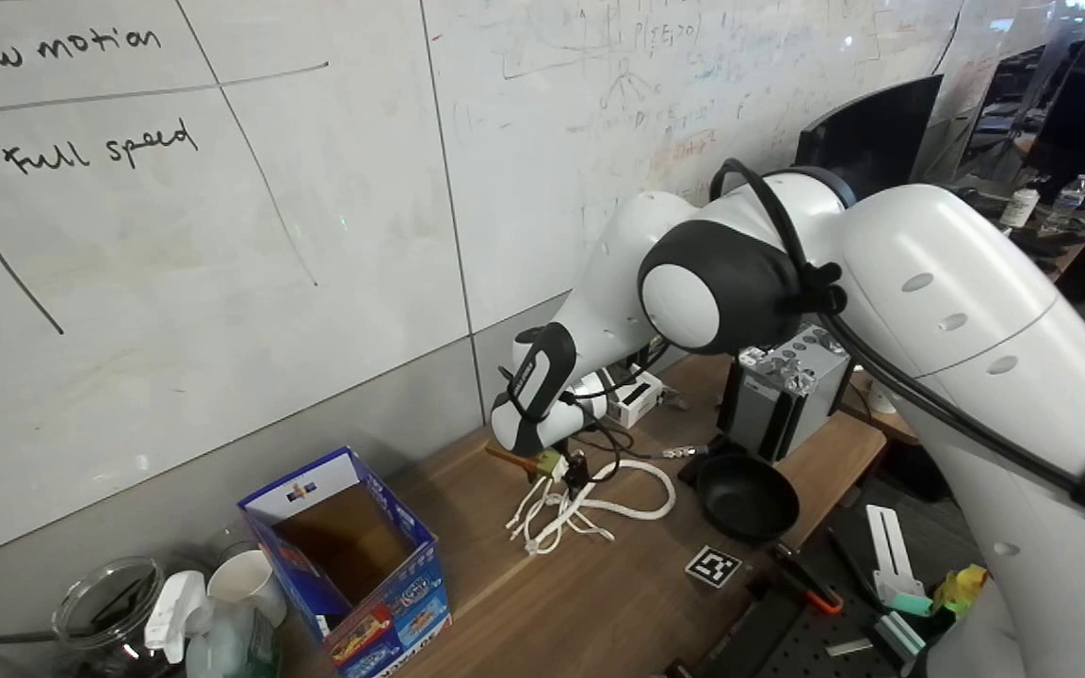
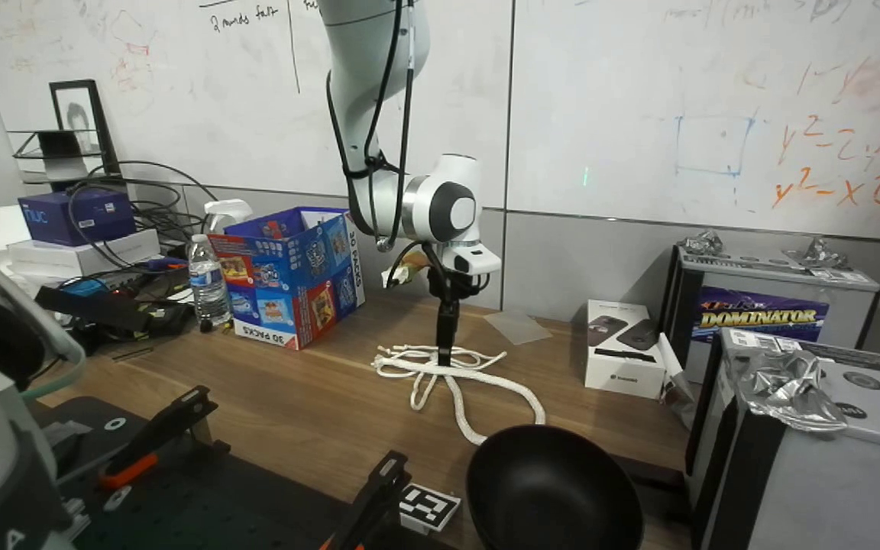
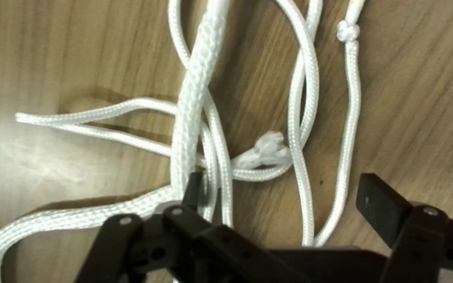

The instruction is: Pick up the ropes from the table and put them in the box

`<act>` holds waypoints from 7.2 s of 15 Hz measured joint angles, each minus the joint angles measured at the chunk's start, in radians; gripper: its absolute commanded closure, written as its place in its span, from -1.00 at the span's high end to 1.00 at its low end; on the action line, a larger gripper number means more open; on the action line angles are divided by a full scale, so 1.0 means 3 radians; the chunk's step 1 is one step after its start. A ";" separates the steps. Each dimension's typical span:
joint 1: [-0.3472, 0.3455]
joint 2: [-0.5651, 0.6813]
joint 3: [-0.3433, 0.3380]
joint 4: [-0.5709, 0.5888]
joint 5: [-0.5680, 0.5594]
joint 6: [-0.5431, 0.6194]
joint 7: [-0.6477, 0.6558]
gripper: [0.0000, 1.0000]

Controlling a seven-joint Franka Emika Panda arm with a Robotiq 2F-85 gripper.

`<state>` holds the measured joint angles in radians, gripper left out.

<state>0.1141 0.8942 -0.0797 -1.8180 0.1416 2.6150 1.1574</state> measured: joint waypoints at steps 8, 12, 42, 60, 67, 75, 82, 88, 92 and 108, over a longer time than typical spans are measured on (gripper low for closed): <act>-0.0001 0.0079 0.0000 0.0082 0.0004 0.0001 0.0001 1.00; -0.0003 0.0124 -0.0001 0.0114 0.0005 0.0002 0.0002 1.00; -0.0087 0.0000 0.0079 0.0162 0.0014 0.0067 -0.0314 -0.91; -0.0029 -0.2337 0.0740 -0.0163 0.0489 -0.1397 -0.1878 -0.94; 0.0400 -0.2477 0.0841 0.0323 0.0053 -0.1729 -0.1420 -0.94; 0.0560 -0.1971 0.0884 0.0603 0.0024 -0.1665 -0.1520 -0.93; 0.0645 -0.1537 0.0884 0.0762 0.0023 -0.1480 -0.1936 -0.93; 0.0669 -0.1338 0.0920 0.0774 0.0044 -0.1420 -0.2562 -0.93; 0.0659 -0.1248 0.0934 0.0774 0.0106 -0.1423 -0.2893 -0.93; 0.0574 -0.1160 0.0890 0.0777 0.0230 -0.1633 -0.3159 1.00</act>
<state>0.2862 0.5463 0.1873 -1.5849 0.2106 2.1252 0.2096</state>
